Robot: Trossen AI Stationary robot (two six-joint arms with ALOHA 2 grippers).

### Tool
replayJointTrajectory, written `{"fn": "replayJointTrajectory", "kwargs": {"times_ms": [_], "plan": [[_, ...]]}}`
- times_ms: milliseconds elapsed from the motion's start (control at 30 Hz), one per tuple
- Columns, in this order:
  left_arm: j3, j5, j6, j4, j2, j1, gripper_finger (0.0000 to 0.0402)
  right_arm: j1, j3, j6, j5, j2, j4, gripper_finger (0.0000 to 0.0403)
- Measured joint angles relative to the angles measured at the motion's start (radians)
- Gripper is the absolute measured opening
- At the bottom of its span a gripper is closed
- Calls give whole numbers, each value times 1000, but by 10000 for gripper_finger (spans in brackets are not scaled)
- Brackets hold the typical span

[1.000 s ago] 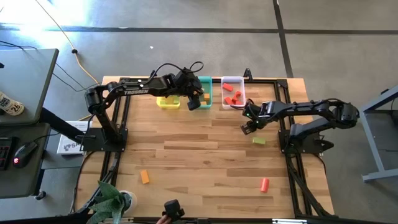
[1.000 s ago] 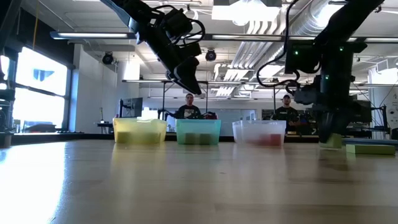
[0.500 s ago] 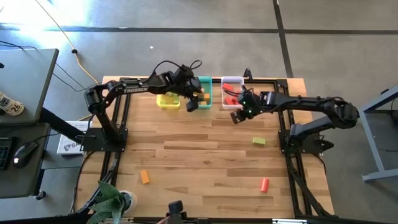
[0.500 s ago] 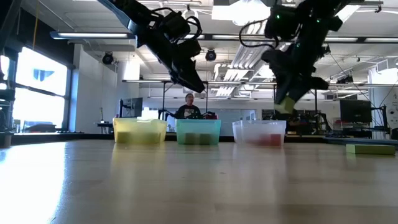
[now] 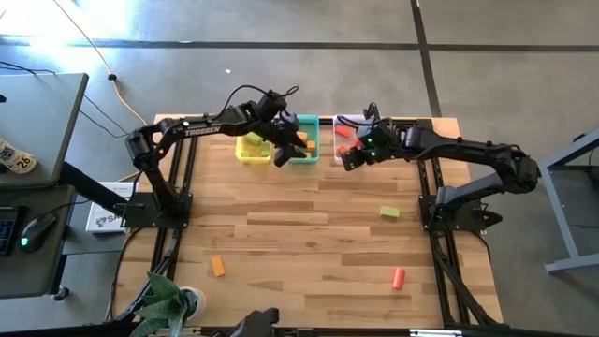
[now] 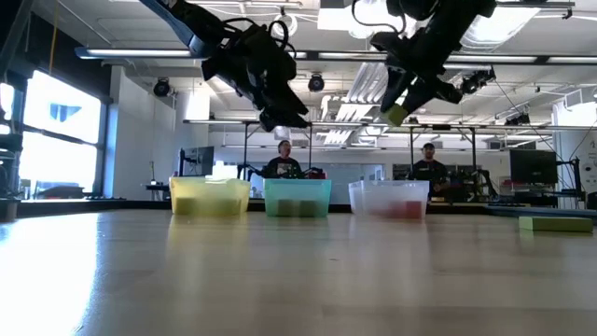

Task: Sort & place blocks by color
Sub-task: Put the green block into the yellow bin

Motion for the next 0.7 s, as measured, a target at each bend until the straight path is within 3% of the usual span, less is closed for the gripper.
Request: {"fn": "replayJointTrajectory", "kwargs": {"times_ms": [367,700], "plan": [[0,339,-161,70,0,20,197,0,31,-15,1,0,130,104],[0,414,-351,231,0,16,197,0,31,-32,-68,0,333,104]]}}
